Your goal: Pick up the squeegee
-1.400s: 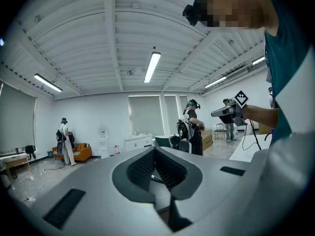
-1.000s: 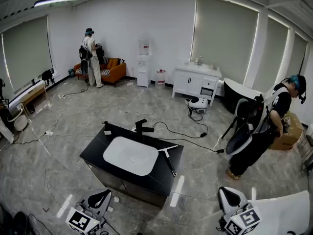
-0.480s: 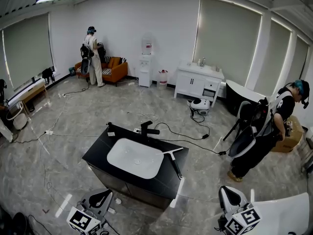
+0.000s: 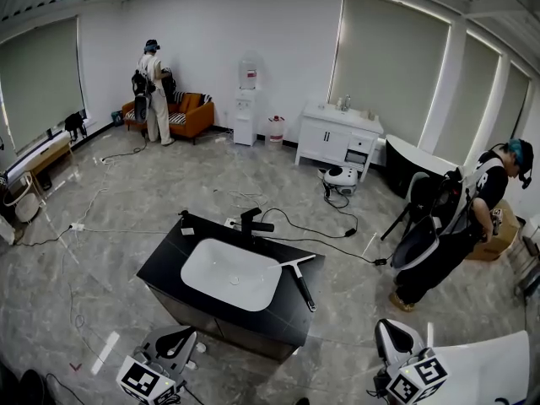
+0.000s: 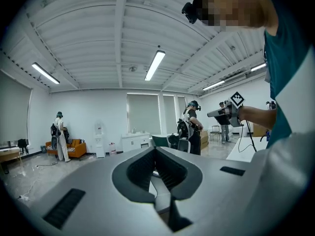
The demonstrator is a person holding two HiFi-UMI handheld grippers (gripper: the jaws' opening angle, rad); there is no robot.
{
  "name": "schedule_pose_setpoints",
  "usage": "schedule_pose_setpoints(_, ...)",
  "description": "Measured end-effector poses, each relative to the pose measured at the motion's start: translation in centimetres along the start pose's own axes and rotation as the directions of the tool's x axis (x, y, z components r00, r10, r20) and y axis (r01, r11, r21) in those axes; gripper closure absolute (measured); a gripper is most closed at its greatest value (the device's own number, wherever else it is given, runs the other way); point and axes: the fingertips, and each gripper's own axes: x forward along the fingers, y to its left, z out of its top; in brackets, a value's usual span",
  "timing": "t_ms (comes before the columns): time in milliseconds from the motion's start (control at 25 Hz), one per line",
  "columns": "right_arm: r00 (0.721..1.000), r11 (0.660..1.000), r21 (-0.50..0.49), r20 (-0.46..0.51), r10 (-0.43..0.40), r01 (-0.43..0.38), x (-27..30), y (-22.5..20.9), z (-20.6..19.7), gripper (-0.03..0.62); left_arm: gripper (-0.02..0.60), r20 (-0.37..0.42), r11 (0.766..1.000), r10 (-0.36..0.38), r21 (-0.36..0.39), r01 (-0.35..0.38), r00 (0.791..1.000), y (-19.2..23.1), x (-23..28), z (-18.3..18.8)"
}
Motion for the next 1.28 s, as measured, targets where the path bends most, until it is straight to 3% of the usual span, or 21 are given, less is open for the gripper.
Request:
schedule_pose_setpoints(600, 0.987, 0.987, 0.02, 0.002, 0.162, -0.162, 9.2, -8.1, 1.6, 0.585, 0.575, -0.029, 0.989, 0.145, 0.001, -0.145, 0.989, -0.3, 7.4, 2.0)
schedule_pose_setpoints(1280, 0.949, 0.948, 0.047, -0.013, 0.316, -0.315, 16.4, -16.5, 1.6, 0.585, 0.575, -0.067, 0.965, 0.263, -0.002, -0.264, 0.962, -3.2, 16.0, 3.2)
